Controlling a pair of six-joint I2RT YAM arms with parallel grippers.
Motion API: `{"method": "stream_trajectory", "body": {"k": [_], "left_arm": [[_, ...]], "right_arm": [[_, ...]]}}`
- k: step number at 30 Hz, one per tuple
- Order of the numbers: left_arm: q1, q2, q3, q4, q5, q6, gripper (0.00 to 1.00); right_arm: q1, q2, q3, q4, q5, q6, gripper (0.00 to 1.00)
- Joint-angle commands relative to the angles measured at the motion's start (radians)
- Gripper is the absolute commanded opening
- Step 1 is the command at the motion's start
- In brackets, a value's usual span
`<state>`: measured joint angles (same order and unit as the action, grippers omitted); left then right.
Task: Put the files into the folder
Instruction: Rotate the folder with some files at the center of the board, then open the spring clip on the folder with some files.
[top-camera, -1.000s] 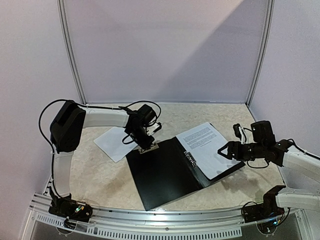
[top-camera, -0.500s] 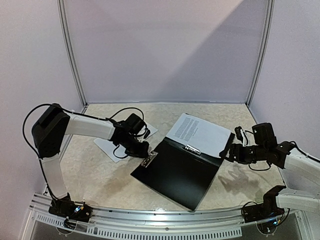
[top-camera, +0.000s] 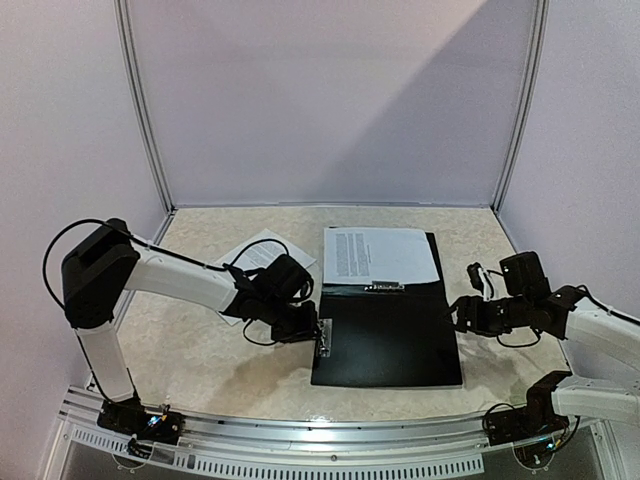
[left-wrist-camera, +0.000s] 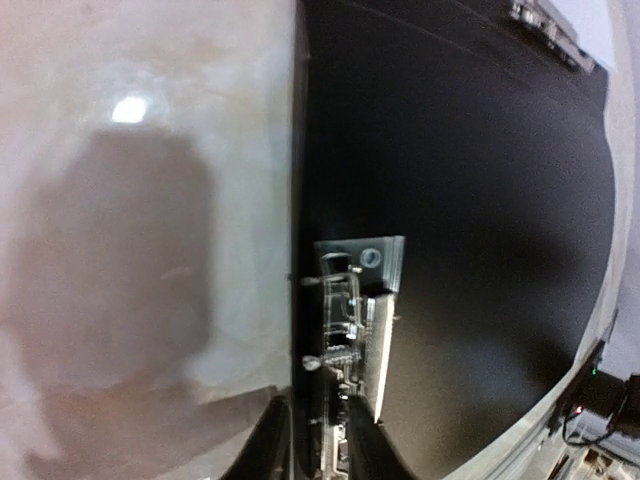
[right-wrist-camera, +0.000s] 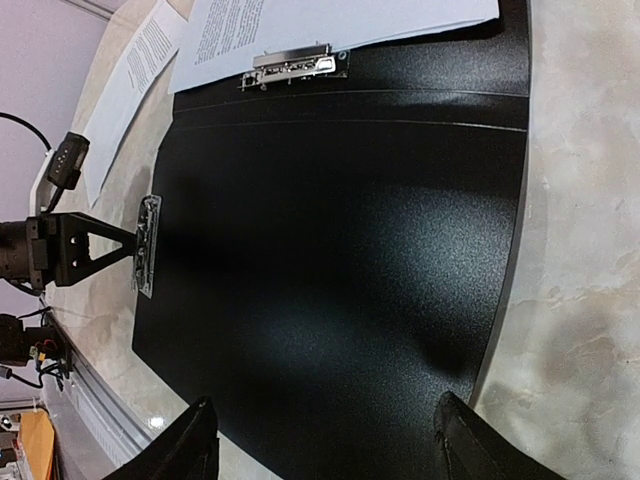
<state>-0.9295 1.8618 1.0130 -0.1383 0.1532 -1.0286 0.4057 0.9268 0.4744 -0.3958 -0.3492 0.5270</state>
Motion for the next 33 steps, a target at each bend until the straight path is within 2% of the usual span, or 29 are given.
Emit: {"method": "stream_trajectory", "body": {"k": [1, 2, 3, 4, 6, 8, 10, 11, 12, 13, 14, 17, 23, 29, 33], "left_arm": [[-0.015, -0.023, 0.072, -0.191, -0.072, 0.06, 0.4], [-0.016, -0.022, 0.107, -0.24, -0.081, 0.109, 0.56], [-0.018, -0.019, 0.142, -0.292, -0.096, 0.149, 0.65], [-0.018, -0.02, 0.174, -0.343, -0.119, 0.178, 0.69], [-0.019, -0.037, 0.22, -0.42, -0.186, 0.242, 0.71], [-0.033, -0.081, 0.27, -0.509, -0.395, 0.299, 0.71], [-0.076, -0.118, 0.327, -0.609, -0.755, 0.364, 0.74], [-0.088, -0.128, 0.34, -0.643, -0.903, 0.381, 0.88], [-0.086, -0.135, 0.339, -0.647, -0.992, 0.395, 0.98], [-0.074, -0.138, 0.33, -0.636, -1.029, 0.395, 0.99], [-0.044, -0.138, 0.326, -0.614, -1.001, 0.406, 1.0], [0.022, -0.15, 0.294, -0.483, -0.738, 0.498, 0.96], [0.069, -0.225, 0.103, -0.184, -0.369, 0.474, 0.62], [0.075, -0.12, 0.1, -0.064, -0.127, 0.432, 0.41], [0.085, -0.035, 0.132, -0.073, -0.113, 0.398, 0.35]], "right_arm": [[0.005, -0.001, -0.023, -0.008, -0.024, -0.01, 0.73], [0.004, -0.001, -0.021, -0.005, -0.042, -0.008, 0.73], [0.009, 0.001, -0.016, -0.002, -0.056, -0.007, 0.72], [0.019, 0.001, -0.012, 0.0, -0.055, -0.004, 0.72], [0.067, 0.004, 0.004, 0.007, -0.036, 0.011, 0.69], [0.125, 0.012, 0.022, 0.021, -0.01, 0.042, 0.66], [0.195, 0.043, 0.047, 0.039, 0.025, 0.065, 0.65], [0.233, 0.058, 0.063, 0.048, 0.043, 0.072, 0.64], [0.267, 0.089, 0.079, 0.057, 0.062, 0.08, 0.64], [0.297, 0.111, 0.097, 0.067, 0.076, 0.084, 0.63], [0.325, 0.145, 0.116, 0.078, 0.087, 0.089, 0.63], [0.41, 0.265, 0.181, 0.12, 0.112, 0.112, 0.61], [0.562, 0.524, 0.345, 0.195, 0.137, 0.177, 0.47], [0.653, 0.76, 0.521, 0.231, 0.131, 0.229, 0.35], [0.675, 0.859, 0.608, 0.213, 0.135, 0.232, 0.32]]}}
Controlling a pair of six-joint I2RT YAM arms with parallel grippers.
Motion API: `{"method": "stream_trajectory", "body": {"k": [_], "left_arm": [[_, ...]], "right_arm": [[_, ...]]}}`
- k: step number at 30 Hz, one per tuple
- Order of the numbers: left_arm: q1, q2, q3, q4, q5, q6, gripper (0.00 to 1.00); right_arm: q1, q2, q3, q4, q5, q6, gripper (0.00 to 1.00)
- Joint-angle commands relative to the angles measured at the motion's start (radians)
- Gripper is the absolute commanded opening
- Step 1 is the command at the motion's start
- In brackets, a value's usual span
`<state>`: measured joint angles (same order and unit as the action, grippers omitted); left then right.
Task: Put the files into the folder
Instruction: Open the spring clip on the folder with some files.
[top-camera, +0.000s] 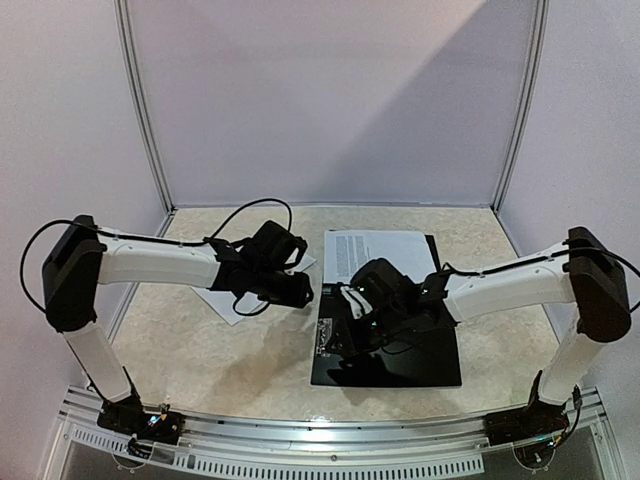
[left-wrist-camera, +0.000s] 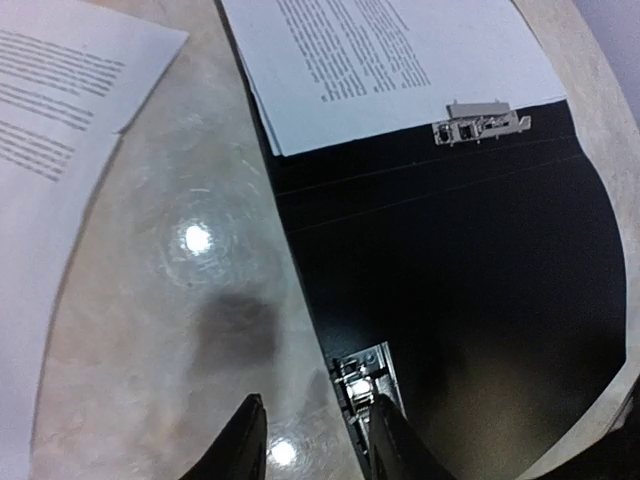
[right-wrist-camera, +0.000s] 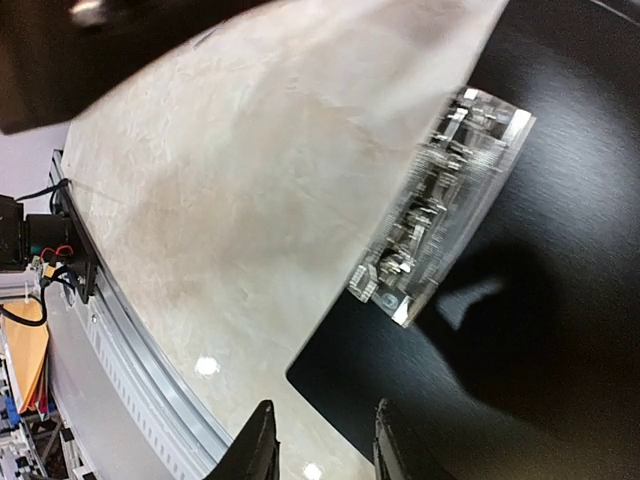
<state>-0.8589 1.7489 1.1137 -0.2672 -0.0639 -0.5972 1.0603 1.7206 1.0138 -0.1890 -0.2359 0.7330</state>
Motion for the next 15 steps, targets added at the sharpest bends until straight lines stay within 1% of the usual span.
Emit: {"method": "stream_trajectory", "body": {"k": [1, 4, 8, 15], "left_arm": [[0.02, 0.098, 0.039, 0.056, 0.113, -0.039, 0.34], [0.03, 0.149, 0.058, 0.071, 0.14, -0.047, 0.32], [0.038, 0.197, 0.054, 0.127, 0.22, -0.059, 0.28], [0.039, 0.202, 0.045, 0.136, 0.253, -0.082, 0.25]], "right_arm": [[0.021, 0.072, 0.075, 0.007, 0.025, 0.027, 0.31], [0.022, 0.081, 0.079, 0.011, 0.033, 0.037, 0.31], [0.021, 0.113, 0.097, 0.013, 0.02, 0.044, 0.29], [0.021, 0.161, 0.101, 0.025, 0.024, 0.064, 0.27]]}}
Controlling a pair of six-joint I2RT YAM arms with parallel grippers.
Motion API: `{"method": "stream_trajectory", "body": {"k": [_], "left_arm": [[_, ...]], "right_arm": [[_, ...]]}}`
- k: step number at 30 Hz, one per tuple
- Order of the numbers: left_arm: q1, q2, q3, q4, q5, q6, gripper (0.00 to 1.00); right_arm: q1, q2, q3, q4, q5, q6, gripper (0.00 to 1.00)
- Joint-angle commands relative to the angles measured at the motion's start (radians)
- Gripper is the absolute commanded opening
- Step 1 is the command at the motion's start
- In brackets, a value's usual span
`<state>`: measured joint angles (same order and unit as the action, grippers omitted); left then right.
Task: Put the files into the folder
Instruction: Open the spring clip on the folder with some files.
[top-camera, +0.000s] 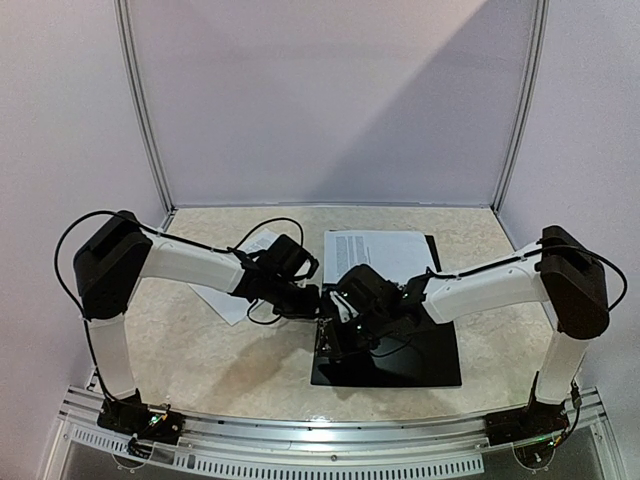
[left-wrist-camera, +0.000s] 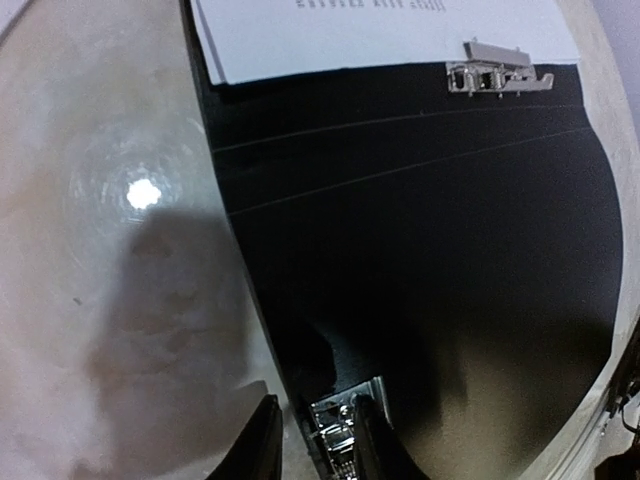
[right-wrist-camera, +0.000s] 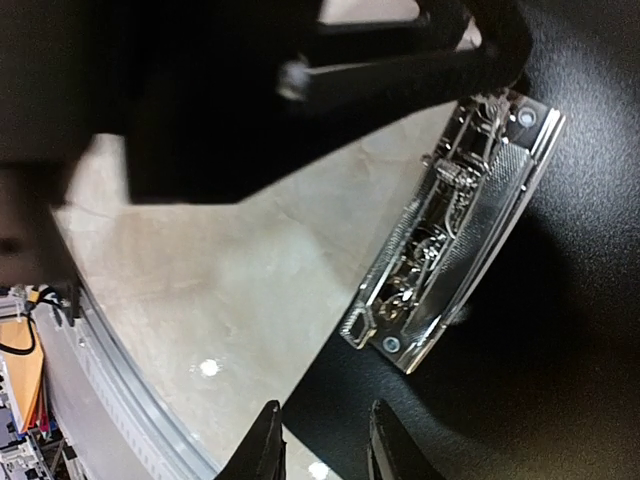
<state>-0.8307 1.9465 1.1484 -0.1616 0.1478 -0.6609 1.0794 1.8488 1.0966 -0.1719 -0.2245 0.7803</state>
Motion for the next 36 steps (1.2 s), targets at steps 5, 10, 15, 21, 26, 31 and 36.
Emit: {"method": "stream_trajectory", "body": {"k": [5, 10, 15, 21, 26, 31, 36], "left_arm": [[0.01, -0.001, -0.005, 0.023, 0.066, -0.028, 0.2], [0.01, -0.01, -0.029, 0.039, 0.077, -0.041, 0.19], [0.01, -0.006, -0.04, 0.05, 0.09, -0.048, 0.15], [0.01, -0.001, -0.049, 0.059, 0.101, -0.05, 0.12], [0.01, -0.003, -0.053, 0.057, 0.103, -0.052, 0.1], [0.01, 0.0, -0.056, 0.058, 0.101, -0.052, 0.09], [0.01, 0.005, -0.059, 0.06, 0.101, -0.054, 0.09]], "right_arm": [[0.002, 0.04, 0.002, 0.029, 0.027, 0.025, 0.22], [-0.001, 0.045, -0.021, 0.076, 0.002, 0.041, 0.18], [-0.013, 0.065, -0.033, 0.1, -0.016, 0.064, 0.18], [-0.016, 0.081, -0.034, 0.109, -0.018, 0.076, 0.19], [-0.018, 0.097, -0.032, 0.108, -0.025, 0.087, 0.18], [-0.025, 0.099, -0.038, 0.103, -0.022, 0.089, 0.15], [-0.028, 0.095, -0.056, 0.115, -0.019, 0.101, 0.11]]}}
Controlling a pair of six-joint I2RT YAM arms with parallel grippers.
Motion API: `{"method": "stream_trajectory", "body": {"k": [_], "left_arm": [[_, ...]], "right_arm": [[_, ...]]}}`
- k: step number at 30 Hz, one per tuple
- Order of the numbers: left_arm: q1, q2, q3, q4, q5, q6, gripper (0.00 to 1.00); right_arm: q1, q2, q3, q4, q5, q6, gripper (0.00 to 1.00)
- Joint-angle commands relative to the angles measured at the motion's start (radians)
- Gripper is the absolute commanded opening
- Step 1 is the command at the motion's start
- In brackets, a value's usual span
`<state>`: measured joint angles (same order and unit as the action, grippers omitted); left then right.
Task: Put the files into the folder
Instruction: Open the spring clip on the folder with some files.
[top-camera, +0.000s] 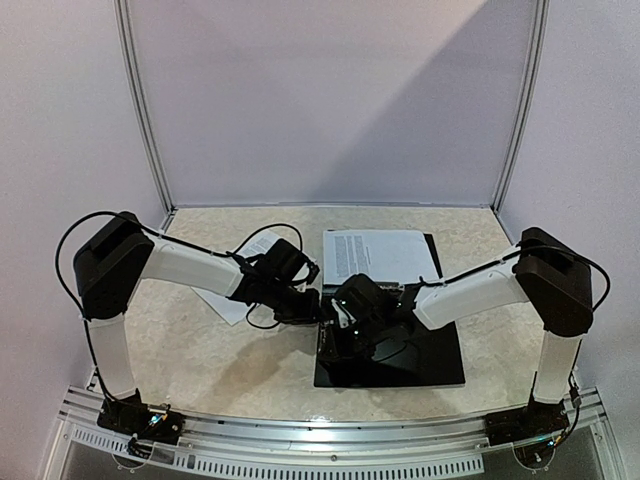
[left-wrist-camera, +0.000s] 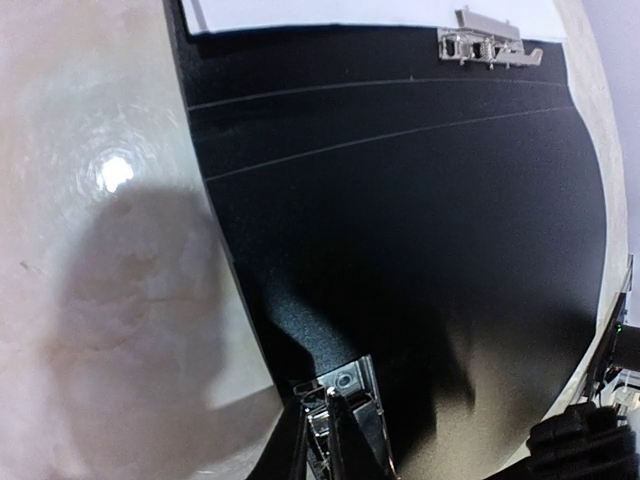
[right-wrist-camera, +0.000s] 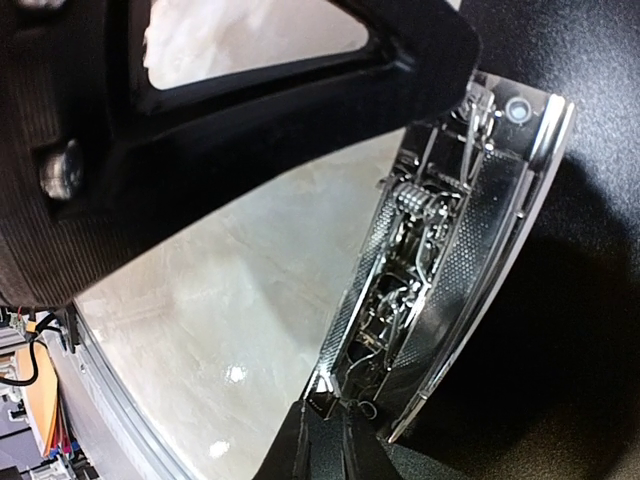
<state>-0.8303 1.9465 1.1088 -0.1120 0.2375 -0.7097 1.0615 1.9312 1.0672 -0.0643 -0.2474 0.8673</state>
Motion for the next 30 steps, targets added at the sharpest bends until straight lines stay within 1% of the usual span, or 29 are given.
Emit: {"method": "stream_trajectory", "body": {"k": [1, 8, 17, 21, 23, 27, 30], "left_arm": [[0.01, 0.006, -0.02, 0.011, 0.014, -0.005, 0.09], [0.01, 0.006, -0.032, 0.007, 0.017, -0.004, 0.09], [0.01, 0.01, -0.066, 0.009, 0.021, -0.001, 0.09], [0.01, 0.015, -0.078, 0.022, 0.028, -0.001, 0.06], [0.01, 0.019, -0.082, 0.027, 0.029, 0.001, 0.06], [0.01, 0.032, -0.084, 0.031, 0.034, 0.001, 0.05], [0.01, 0.041, -0.081, 0.03, 0.037, -0.001, 0.02]], "right_arm": [[-0.012, 0.012, -0.028, 0.008, 0.004, 0.015, 0.11], [-0.019, 0.027, -0.041, 0.024, -0.007, 0.03, 0.08], [-0.037, 0.055, -0.06, -0.004, 0.01, 0.067, 0.05], [-0.047, 0.056, -0.08, 0.014, -0.006, 0.095, 0.04], [-0.053, 0.058, -0.1, 0.054, -0.034, 0.11, 0.04], [-0.053, 0.053, -0.118, 0.156, -0.096, 0.112, 0.08], [-0.053, 0.036, -0.137, 0.192, -0.106, 0.125, 0.15]]}}
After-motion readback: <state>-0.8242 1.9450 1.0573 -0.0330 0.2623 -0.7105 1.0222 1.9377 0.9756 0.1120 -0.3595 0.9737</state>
